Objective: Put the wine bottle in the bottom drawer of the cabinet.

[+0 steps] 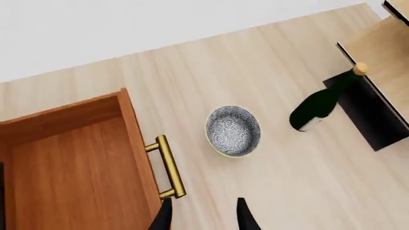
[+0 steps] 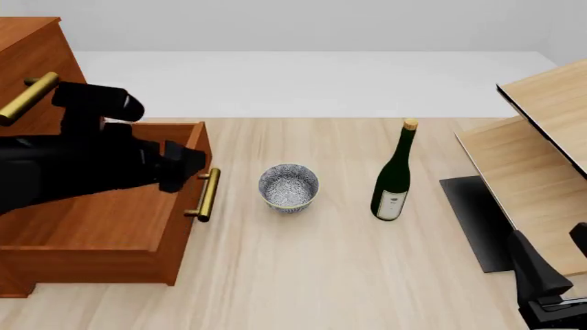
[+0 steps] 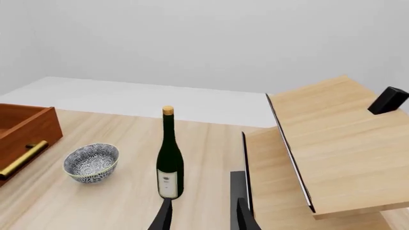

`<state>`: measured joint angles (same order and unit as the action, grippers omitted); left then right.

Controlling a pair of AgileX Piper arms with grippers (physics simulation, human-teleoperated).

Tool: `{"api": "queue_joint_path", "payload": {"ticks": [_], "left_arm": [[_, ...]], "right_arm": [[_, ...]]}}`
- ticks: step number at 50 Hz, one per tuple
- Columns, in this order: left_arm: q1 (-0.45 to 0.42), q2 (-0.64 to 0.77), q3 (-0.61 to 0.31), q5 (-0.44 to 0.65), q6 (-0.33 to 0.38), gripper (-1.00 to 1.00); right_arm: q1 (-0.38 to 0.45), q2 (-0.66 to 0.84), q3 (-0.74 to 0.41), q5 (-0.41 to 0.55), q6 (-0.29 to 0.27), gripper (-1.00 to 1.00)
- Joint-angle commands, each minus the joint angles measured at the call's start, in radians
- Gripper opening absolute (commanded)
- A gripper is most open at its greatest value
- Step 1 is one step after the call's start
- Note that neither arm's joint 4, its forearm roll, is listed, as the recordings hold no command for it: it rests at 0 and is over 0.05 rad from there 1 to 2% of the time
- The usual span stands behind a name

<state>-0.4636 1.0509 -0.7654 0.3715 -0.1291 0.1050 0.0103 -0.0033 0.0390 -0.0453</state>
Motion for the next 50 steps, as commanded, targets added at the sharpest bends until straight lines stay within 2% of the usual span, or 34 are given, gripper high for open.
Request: {"api": "queue_joint_path", "payload": {"ticks": [1, 5, 7, 12, 14, 21, 24, 28, 43, 45, 50], "left_arm": [[-0.042, 0.011, -0.095, 0.005, 0.026, 1.00], [-0.062, 0.028, -0.120, -0.012, 0.024, 1.00], [-0.067, 0.033, -0.135, -0.027, 0.053, 1.00], [-0.073, 0.063, -0.172, -0.053, 0.039, 1.00], [-0.062, 0.076, -0.194, -0.059, 0.000, 1.00], [-0.090, 0.047, -0.244, -0.105, 0.066, 1.00], [-0.129, 0.075, -0.270, -0.102, 0.092, 1.00], [-0.135, 0.128, -0.320, -0.075, 0.065, 1.00], [-0.185, 0.267, -0.486, -0.047, 0.076, 1.00], [-0.196, 0.284, -0.512, -0.053, 0.106, 1.00], [-0.217, 0.336, -0.575, -0.044, 0.115, 1.00]], "right_arm": [[0.004, -0.003, -0.001, 0.002, -0.004, 1.00], [0.006, -0.004, -0.002, 0.002, -0.007, 1.00], [0.005, -0.005, -0.003, 0.003, -0.006, 1.00], [0.006, -0.006, -0.004, 0.002, -0.007, 1.00], [0.009, -0.006, -0.004, 0.002, -0.009, 1.00], [0.011, -0.007, -0.007, 0.002, -0.009, 1.00], [0.012, -0.007, -0.008, 0.002, -0.011, 1.00], [0.015, -0.008, -0.010, 0.003, -0.013, 1.00], [0.021, -0.006, -0.010, 0.002, -0.018, 1.00], [0.022, -0.005, -0.012, 0.001, -0.020, 1.00], [0.027, -0.006, -0.013, 0.002, -0.022, 1.00]]}}
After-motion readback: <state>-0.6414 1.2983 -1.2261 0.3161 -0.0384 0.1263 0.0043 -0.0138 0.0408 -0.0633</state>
